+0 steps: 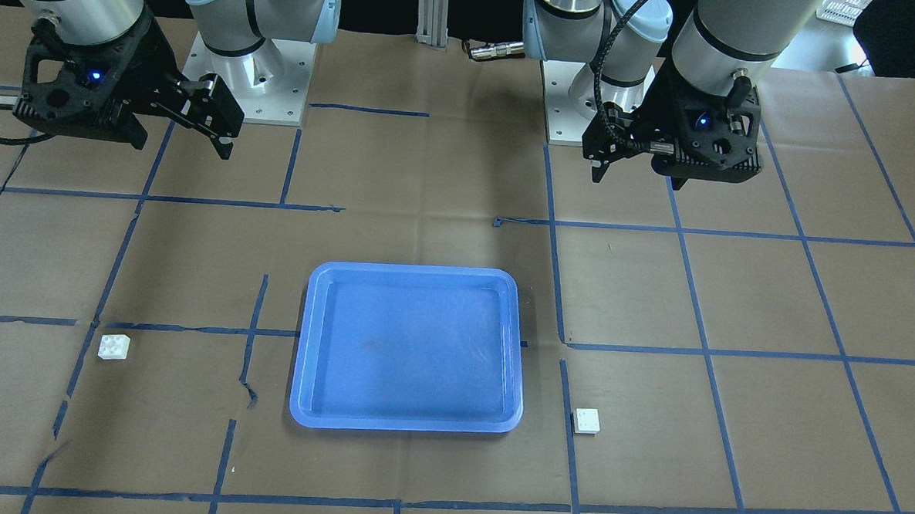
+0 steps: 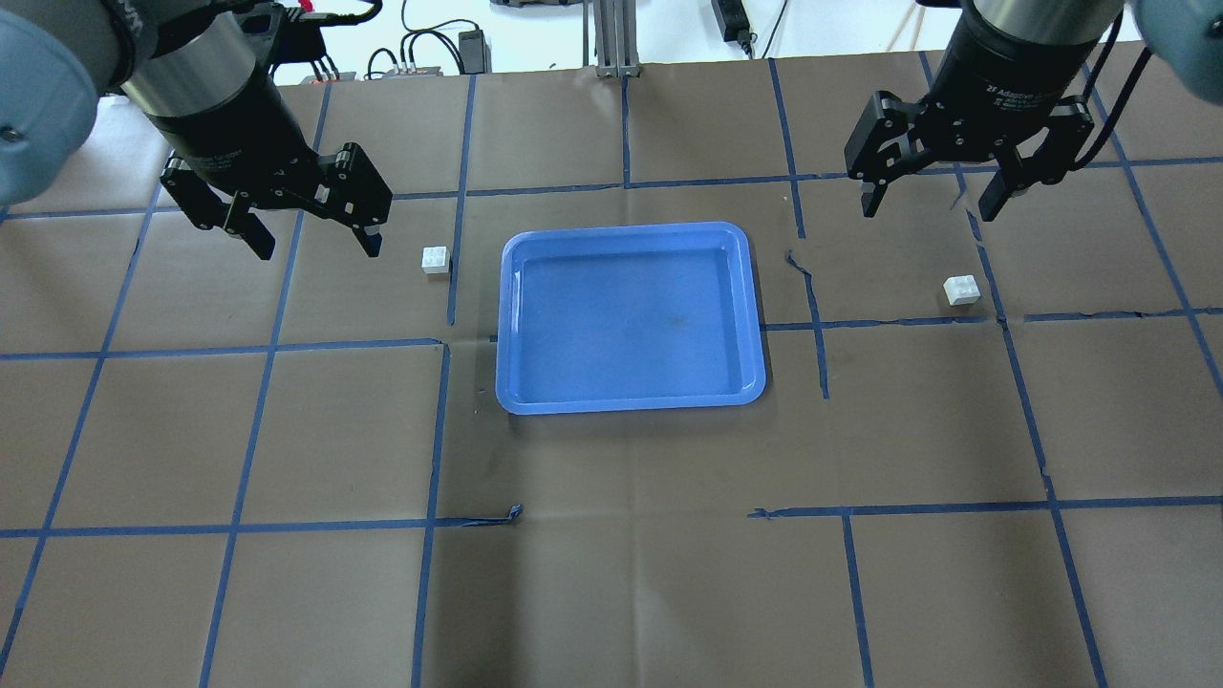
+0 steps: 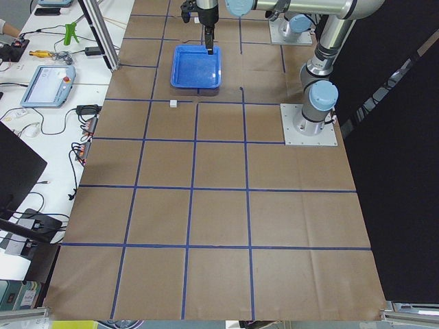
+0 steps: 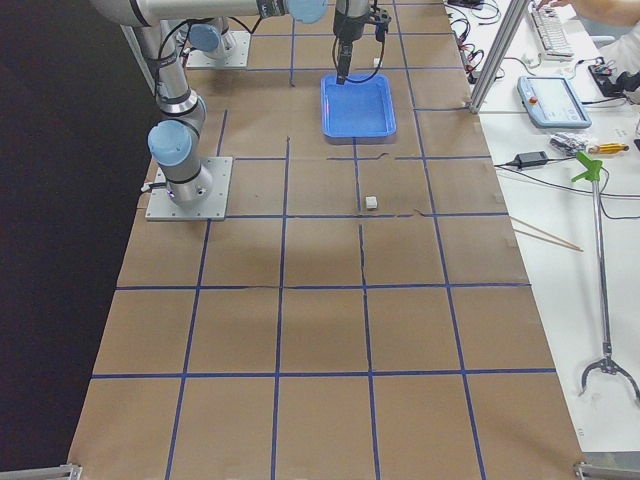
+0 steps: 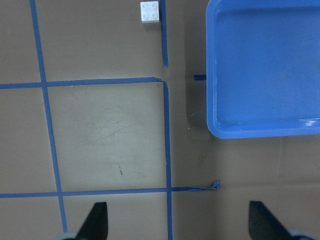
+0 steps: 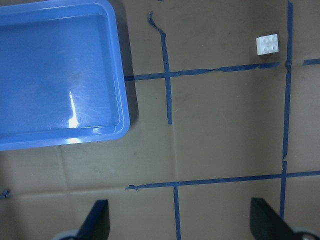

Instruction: Assemble white blocks and place on blue tray

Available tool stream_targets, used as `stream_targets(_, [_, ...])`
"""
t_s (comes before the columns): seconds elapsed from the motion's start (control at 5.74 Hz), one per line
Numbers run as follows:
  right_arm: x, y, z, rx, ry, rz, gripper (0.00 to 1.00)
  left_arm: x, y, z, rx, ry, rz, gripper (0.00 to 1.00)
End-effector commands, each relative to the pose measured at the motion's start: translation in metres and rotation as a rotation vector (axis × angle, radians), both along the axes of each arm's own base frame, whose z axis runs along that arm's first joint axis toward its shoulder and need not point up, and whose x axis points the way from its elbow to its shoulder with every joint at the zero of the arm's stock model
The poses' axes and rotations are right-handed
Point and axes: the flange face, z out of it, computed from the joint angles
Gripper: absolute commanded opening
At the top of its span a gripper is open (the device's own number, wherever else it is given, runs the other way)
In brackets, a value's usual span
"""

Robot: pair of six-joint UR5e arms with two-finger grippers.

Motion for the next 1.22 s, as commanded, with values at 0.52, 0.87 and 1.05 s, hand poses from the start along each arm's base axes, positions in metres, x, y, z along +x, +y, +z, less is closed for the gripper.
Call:
stream_targets(0.52, [0.0, 0.0, 0.0, 0.0, 0.003, 0.0, 1.0, 0.004, -0.033, -0.03, -0.016, 0.001, -0.013, 0.99])
stream_targets(0.87, [-0.001, -0.001, 0.005, -0.007, 0.009, 0.005, 1.0, 0.005, -0.121, -0.132, -0.097, -0.003, -0.014, 0.99])
stream_targets(1.05, [0.0, -0.001, 0.006, -0.01, -0.001, 0.014, 1.0, 0.006, -0.148, -0.181, -0.124, -0.006, -0.015, 0.99])
